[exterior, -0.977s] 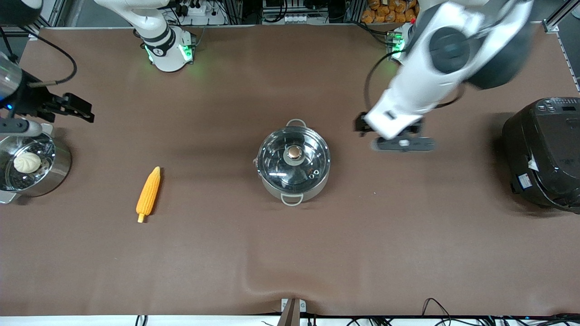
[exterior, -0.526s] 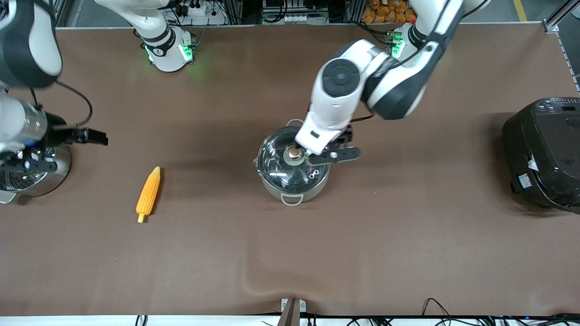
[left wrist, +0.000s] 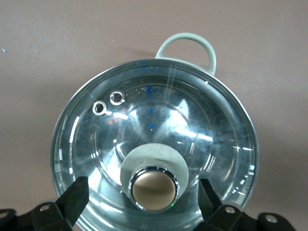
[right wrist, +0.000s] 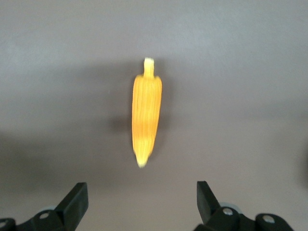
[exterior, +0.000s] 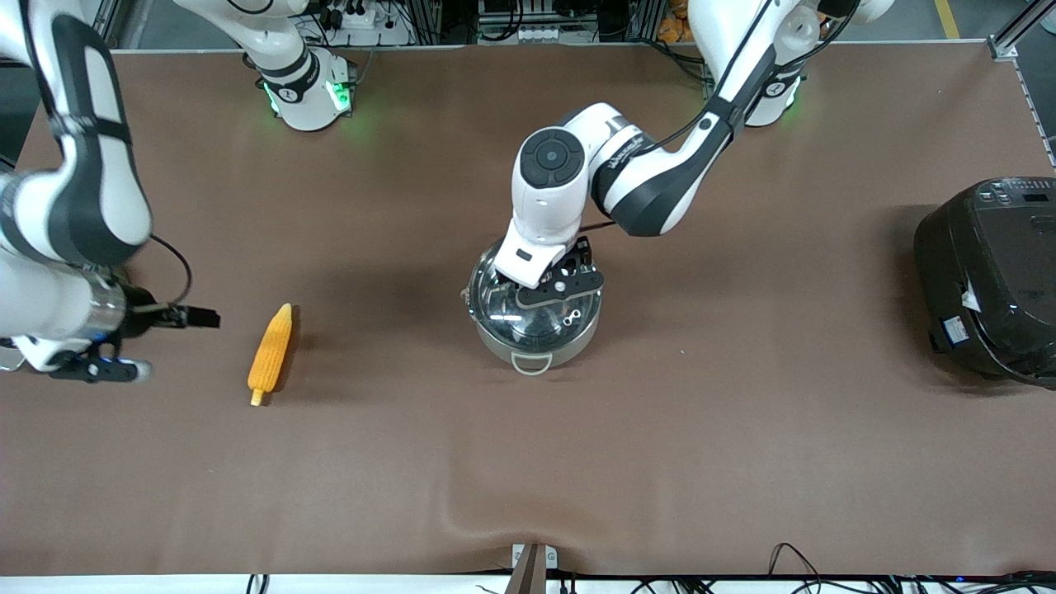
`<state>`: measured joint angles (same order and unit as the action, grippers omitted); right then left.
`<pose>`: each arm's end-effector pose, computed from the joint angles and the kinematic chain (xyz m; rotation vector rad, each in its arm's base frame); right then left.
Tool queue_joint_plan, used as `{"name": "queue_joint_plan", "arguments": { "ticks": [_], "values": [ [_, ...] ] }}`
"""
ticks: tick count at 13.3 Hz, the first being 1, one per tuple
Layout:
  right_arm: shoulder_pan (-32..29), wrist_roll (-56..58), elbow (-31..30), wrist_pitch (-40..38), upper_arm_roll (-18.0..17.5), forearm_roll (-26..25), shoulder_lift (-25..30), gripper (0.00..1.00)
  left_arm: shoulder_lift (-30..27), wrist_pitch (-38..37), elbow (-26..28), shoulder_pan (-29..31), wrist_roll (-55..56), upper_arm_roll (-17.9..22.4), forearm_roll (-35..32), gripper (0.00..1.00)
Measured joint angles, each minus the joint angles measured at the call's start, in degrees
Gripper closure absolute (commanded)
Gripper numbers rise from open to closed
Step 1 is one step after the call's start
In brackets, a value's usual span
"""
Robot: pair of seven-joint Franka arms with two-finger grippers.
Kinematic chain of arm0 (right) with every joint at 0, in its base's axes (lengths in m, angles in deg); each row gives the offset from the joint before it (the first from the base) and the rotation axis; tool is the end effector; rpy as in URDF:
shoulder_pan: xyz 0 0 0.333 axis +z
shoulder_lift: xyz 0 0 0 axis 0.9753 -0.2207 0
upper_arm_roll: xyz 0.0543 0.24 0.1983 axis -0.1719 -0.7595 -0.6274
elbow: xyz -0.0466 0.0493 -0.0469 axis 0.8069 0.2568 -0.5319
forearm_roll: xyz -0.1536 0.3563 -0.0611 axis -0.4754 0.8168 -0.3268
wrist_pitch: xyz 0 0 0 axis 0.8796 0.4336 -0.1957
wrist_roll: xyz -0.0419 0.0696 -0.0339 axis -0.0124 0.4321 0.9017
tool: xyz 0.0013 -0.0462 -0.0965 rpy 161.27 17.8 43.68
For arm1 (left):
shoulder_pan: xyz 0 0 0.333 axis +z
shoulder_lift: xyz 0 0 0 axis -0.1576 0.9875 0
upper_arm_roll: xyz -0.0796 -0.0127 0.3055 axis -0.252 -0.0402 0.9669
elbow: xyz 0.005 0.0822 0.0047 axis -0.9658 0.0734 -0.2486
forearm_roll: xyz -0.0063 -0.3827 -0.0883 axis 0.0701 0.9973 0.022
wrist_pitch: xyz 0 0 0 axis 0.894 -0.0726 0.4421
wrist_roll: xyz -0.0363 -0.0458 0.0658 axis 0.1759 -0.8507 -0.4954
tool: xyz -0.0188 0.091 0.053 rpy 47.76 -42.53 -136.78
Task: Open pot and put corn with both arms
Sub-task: 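Grasp the lid knob with the left gripper while the right gripper reaches the corn, then grasp the yellow corn cob with the right gripper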
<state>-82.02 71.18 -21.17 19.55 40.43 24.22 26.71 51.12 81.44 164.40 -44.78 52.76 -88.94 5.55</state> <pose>0.6540 -0.0249 0.3711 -3.0750 0.0990 0.2743 0.5199 -0.5109 0.3666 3.0871 0.3610 -0.0028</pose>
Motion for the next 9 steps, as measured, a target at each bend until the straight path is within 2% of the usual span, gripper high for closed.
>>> {"name": "queue_joint_plan", "arguments": {
  "ticks": [4, 6, 9],
  "values": [
    [0.02, -1.14, -1.27, 6.75, -0.03, 3.23, -7.56, 0.0, 1.1, 0.69, -0.21, -4.82, 0.02, 4.82, -0.01, 0.12],
    [-0.07, -1.67, -1.26, 8.96, 0.03, 4.07, -10.57, 0.0, 1.42, 0.73, -0.32, -5.72, 0.04, 5.38, -0.01, 0.21],
    [-0.15, -1.78, -1.27, 10.53, 0.05, 4.48, -13.68, 0.0, 1.87, 1.23, -0.34, -5.71, 0.04, 5.65, -0.01, 0.29]
  ]
}}
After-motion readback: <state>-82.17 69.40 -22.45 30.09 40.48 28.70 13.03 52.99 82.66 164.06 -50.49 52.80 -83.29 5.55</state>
